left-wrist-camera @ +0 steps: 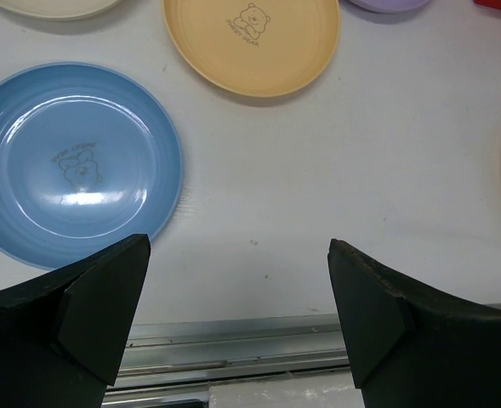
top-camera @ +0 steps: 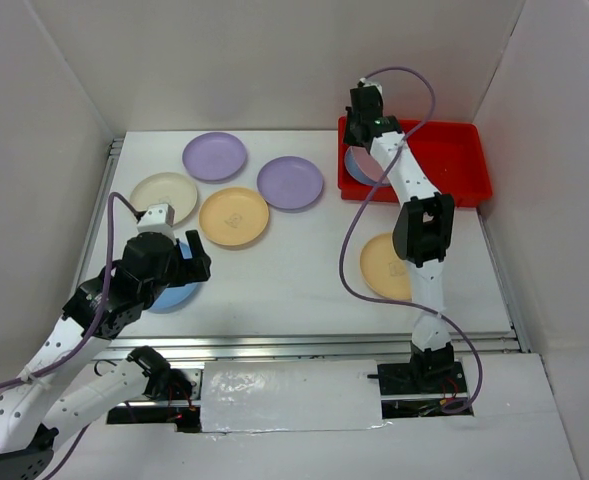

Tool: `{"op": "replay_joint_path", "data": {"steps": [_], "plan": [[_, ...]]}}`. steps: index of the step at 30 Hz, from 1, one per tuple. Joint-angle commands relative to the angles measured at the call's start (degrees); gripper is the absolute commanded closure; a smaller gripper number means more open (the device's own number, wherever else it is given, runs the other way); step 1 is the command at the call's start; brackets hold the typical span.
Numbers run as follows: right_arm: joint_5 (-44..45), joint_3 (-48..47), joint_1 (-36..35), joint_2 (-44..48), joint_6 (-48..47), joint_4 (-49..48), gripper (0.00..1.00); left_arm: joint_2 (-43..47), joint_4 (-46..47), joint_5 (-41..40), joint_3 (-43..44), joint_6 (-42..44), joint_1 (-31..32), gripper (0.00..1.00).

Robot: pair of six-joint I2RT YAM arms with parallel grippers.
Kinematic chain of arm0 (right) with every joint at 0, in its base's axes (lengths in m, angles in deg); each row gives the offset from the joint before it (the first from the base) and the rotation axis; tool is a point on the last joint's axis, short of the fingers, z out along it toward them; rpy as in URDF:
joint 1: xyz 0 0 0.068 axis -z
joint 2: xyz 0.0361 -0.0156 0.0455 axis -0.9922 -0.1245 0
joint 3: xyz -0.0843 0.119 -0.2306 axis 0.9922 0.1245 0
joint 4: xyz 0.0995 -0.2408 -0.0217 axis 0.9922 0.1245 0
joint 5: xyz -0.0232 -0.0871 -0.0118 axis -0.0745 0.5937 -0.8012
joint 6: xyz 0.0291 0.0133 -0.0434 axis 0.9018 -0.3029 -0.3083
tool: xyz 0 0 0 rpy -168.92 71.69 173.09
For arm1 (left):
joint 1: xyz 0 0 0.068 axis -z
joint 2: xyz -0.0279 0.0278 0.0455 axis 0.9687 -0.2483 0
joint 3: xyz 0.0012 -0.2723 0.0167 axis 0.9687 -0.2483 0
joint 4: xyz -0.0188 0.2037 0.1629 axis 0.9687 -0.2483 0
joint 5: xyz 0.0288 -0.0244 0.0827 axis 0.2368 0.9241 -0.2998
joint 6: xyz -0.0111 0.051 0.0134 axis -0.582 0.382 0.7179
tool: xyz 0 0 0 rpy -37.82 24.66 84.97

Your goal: Place the plates into the plastic bin on the countertop

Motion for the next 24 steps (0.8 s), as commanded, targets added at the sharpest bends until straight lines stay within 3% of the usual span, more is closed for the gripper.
{"op": "replay_joint_path", "data": {"steps": [1,12,14,15,20,24], "plan": [[-0.54,-3.21,1.62,1.09,-2.15,-4.46,1.0,-0.05,2.34,1.22,-0.36,1.36,-0.23,0.01],[-2.21,-6.39,2.86,-4.54,-2.77,-4.37,0.96,1.09,3.05,2.45,-0.71,1.89,-0.23,0.01],[-1.16,-6.91,2.68,-4.63,-2.68,-4.29,0.29,1.0,3.22,3.07,-0.8,2.15,-0.23,0.01],[-0.37,-7.87,2.24,-4.37,-2.51,-3.85,0.0,0.83,3.31,3.16,-0.8,2.15,-0.23,0.01],[7.45,-7.89,-1.71,5.98,-3.47,-1.3,0.0,0.12,3.22,3.51,-0.8,2.24,-0.23,0.01],[7.91,10.09,-6.1,21.53,3.53,2.91,0.0,0.47,2.87,2.55,-0.63,1.8,-0.23,0.01]]}}
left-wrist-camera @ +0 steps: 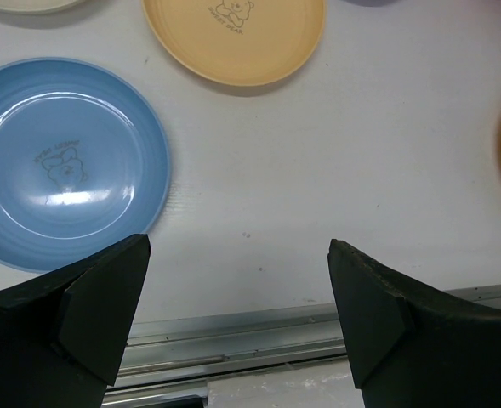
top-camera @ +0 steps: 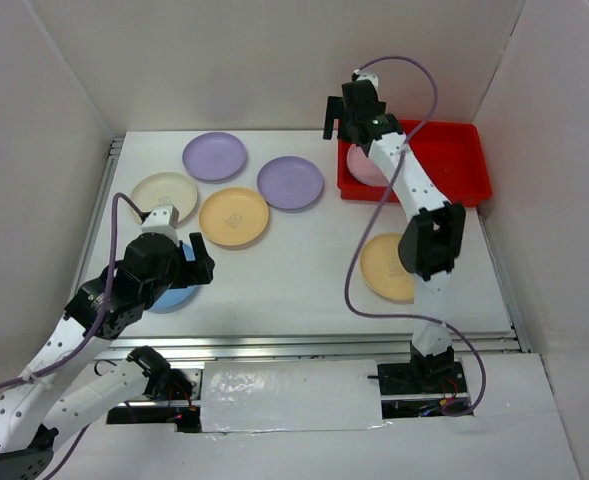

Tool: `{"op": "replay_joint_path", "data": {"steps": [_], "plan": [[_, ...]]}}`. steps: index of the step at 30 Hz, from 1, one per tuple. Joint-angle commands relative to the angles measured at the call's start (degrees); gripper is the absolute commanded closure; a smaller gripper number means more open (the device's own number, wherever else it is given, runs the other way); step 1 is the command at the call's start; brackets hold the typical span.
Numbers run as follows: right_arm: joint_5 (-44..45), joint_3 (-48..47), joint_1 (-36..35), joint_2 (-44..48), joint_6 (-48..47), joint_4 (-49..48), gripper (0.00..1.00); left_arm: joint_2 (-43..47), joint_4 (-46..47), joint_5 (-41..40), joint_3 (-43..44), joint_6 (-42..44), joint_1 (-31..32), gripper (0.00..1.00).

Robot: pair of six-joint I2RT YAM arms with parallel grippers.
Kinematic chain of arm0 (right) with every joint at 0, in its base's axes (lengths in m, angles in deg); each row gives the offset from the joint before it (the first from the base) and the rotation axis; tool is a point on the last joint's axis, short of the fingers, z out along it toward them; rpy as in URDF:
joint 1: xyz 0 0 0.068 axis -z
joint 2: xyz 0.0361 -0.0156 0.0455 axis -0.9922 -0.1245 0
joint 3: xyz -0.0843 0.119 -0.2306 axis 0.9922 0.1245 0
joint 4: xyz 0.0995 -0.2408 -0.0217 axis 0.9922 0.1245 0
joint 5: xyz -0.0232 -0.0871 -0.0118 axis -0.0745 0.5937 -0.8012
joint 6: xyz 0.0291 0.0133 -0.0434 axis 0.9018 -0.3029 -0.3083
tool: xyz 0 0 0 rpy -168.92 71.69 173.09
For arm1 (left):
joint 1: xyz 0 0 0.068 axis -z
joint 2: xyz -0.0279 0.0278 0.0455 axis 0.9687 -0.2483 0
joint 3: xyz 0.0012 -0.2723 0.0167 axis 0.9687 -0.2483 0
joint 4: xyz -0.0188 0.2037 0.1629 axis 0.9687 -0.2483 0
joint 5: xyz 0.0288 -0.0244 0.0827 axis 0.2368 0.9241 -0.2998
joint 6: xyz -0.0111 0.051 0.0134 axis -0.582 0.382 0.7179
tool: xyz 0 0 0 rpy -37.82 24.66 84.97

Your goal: Place the plates into the plastic bin on the countertop

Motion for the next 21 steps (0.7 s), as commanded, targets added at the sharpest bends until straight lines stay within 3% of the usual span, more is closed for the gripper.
{"op": "replay_joint_path", "data": {"steps": [1,5,8,11,21], "plan": [[1.43,11.45,-4.95,20.23,6.15,3.12,0.0,0.67,2.06,-0.39,0.16,0.79,-0.23,0.01],[-0.79,41.2,-7.76,30.37,11.87,-0.91,0.0,1.46,2.32,-0.56,-0.19,0.79,-0.31,0.01],[0.72,52.84,-8.47,33.9,16.0,-3.29,0.0,0.94,2.41,-0.3,-0.1,0.79,-0.23,0.01],[-0.94,60.86,-8.12,35.66,17.24,-6.19,0.01,0.5,2.32,-0.12,-0.02,0.88,-0.14,0.01],[-6.4,70.47,-6.02,32.5,19.53,-12.25,0.07,0.76,2.59,0.31,-0.28,0.88,-0.14,0.01]]}}
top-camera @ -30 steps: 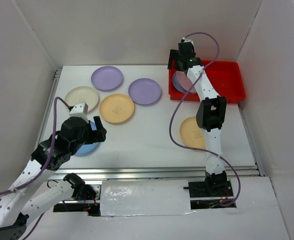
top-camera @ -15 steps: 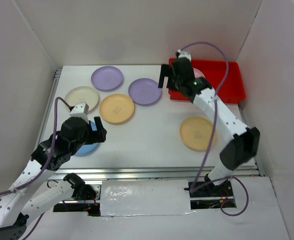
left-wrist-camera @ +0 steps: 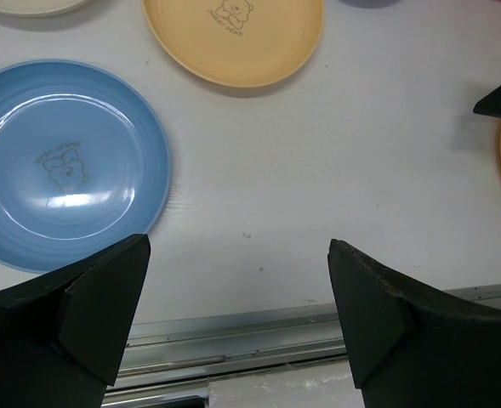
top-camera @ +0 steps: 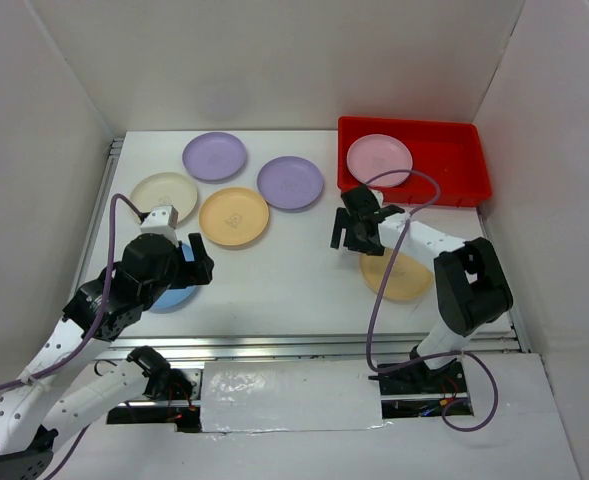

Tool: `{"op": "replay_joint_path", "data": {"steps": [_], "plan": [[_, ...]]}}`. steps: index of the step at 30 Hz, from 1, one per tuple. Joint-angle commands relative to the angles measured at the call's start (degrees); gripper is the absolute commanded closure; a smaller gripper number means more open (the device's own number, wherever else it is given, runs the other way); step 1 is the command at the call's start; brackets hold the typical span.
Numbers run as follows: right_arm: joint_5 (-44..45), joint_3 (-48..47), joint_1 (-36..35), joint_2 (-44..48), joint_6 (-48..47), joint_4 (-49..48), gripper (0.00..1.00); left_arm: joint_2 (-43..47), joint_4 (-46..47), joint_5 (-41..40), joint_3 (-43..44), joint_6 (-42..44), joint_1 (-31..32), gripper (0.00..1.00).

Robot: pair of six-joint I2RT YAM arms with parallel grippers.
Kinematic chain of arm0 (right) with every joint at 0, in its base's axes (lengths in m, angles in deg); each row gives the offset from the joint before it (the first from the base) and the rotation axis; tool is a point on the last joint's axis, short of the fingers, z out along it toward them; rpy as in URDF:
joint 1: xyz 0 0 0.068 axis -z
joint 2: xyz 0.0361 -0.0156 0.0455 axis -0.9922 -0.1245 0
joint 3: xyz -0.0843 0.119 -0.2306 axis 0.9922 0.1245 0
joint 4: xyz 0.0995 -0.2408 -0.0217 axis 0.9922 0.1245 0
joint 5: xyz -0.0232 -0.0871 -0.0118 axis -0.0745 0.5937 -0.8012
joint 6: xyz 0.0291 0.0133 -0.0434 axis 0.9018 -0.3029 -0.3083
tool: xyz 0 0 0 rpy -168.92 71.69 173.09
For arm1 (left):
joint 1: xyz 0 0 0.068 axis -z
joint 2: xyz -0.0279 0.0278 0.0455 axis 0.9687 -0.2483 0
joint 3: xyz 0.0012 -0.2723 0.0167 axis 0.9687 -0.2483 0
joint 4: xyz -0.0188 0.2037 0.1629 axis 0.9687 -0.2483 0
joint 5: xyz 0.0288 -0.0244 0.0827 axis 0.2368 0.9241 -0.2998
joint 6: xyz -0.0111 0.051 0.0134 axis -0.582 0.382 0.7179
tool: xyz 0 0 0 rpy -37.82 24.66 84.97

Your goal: Place the plates into the plastic bin on the countertop

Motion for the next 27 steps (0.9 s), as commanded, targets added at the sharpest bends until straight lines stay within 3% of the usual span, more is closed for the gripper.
{"op": "replay_joint_path", "data": {"steps": [1,3,9,13,14,15,21,27], "plan": [[-2.66,2.08,1.2,-0.63,2.33,-5.88,0.1,0.0,2.48,0.34,-0.19,0.42,-0.05,0.01],[-3.54,2.61,1.29,-1.77,3.03,-6.84,0.19,-0.36,2.48,0.43,-0.1,0.42,-0.14,0.01],[-2.49,3.66,-0.29,-3.98,5.4,-6.93,0.31,-0.53,2.48,0.25,-0.1,0.42,-0.14,0.01],[-1.62,5.43,-2.22,-3.89,6.63,-7.9,0.61,-0.71,2.48,0.43,-0.02,0.51,-0.14,0.01],[-0.74,5.43,-2.92,-3.89,6.89,-7.81,0.74,-0.71,2.48,0.34,-0.02,0.59,-0.14,0.01],[0.05,5.25,-3.8,-3.89,7.16,-7.46,0.79,-0.88,2.57,0.51,-0.02,0.6,-0.05,0.01],[5.85,2.18,-8.38,-5.47,9.36,-3.68,0.79,-1.06,2.65,1.04,-0.02,0.86,-0.14,0.01],[5.95,3.4,-8.03,-5.65,9.53,-4.03,0.58,-1.41,2.65,1.04,-0.02,0.77,-0.14,0.01]]}}
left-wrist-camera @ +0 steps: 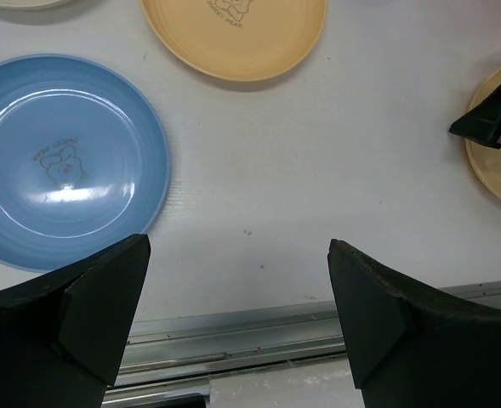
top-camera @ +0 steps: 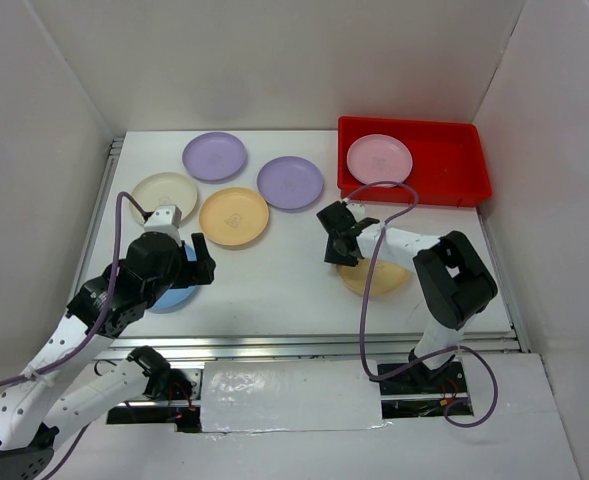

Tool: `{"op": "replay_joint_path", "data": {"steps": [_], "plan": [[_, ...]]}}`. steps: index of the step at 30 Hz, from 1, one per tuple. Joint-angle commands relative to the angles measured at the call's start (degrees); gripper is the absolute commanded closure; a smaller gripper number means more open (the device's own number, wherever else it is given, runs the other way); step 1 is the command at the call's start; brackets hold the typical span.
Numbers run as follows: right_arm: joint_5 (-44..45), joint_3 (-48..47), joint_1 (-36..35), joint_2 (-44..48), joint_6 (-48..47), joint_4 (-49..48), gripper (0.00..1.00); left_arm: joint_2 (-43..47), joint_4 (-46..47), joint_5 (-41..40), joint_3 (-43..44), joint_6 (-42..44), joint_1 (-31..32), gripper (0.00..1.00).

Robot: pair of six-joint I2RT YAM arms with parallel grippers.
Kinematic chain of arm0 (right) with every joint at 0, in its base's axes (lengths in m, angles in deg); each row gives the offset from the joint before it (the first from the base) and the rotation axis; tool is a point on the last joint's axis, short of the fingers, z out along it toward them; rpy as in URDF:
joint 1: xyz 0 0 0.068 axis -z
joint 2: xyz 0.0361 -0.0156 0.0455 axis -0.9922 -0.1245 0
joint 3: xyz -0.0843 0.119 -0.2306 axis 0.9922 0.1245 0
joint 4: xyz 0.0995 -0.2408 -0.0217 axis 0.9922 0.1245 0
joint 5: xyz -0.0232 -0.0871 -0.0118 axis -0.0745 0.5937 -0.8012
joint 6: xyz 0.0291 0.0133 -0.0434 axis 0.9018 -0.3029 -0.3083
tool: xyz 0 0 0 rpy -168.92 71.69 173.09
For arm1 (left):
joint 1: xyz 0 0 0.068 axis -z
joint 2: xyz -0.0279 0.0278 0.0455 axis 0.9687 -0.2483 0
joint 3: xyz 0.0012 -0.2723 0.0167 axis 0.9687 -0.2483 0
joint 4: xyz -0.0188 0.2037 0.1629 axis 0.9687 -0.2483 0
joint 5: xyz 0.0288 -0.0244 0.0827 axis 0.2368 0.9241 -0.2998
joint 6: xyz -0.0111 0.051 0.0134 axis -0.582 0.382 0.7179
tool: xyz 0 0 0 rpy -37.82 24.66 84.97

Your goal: Place the plates into the plastic bin on the countertop

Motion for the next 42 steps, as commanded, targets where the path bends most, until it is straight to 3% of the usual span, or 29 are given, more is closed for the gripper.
{"op": "replay_joint_path", "data": {"steps": [1,7,12,16,21,23,25,26,34,39,42], "plan": [[1.33,0.41,0.32,-1.19,0.75,1.17,0.57,-0.08,2.65,0.6,-0.02,0.66,-0.14,0.01],[0.72,0.67,0.32,-1.72,0.4,1.0,0.44,-0.08,2.57,0.34,-0.02,0.66,-0.14,0.01],[0.36,1.38,0.41,-1.89,0.39,0.55,0.42,0.27,2.74,0.6,-0.1,0.58,-0.14,0.01],[-0.08,1.64,0.24,-2.86,0.39,0.03,0.59,0.45,2.74,0.52,-0.1,0.66,-0.14,0.01],[2.03,1.99,-1.08,-2.86,1.45,0.99,0.61,0.63,2.83,0.78,-0.19,0.84,-0.14,0.01],[2.03,2.52,-1.09,-1.9,1.54,0.64,0.73,0.45,2.83,0.87,-0.1,0.75,-0.23,0.01],[2.21,2.61,-1.43,-1.19,1.62,0.99,0.94,0.45,2.83,0.87,-0.1,0.75,-0.14,0.01],[2.47,2.61,-1.96,-0.93,1.8,1.08,1.0,0.71,2.83,0.78,-0.1,0.75,-0.14,0.01],[7.57,-3.71,-7.24,8.47,0.4,8.63,1.0,0.62,2.74,0.6,-0.1,0.66,-0.14,0.01],[7.92,-13.19,-4.26,15.32,-5.05,13.02,1.0,0.89,2.65,0.34,-0.1,0.49,-0.14,0.01],[7.57,-21.19,-1.61,13.93,-8.74,14.87,1.0,1.24,2.57,0.17,-0.1,0.4,-0.05,0.01]]}}
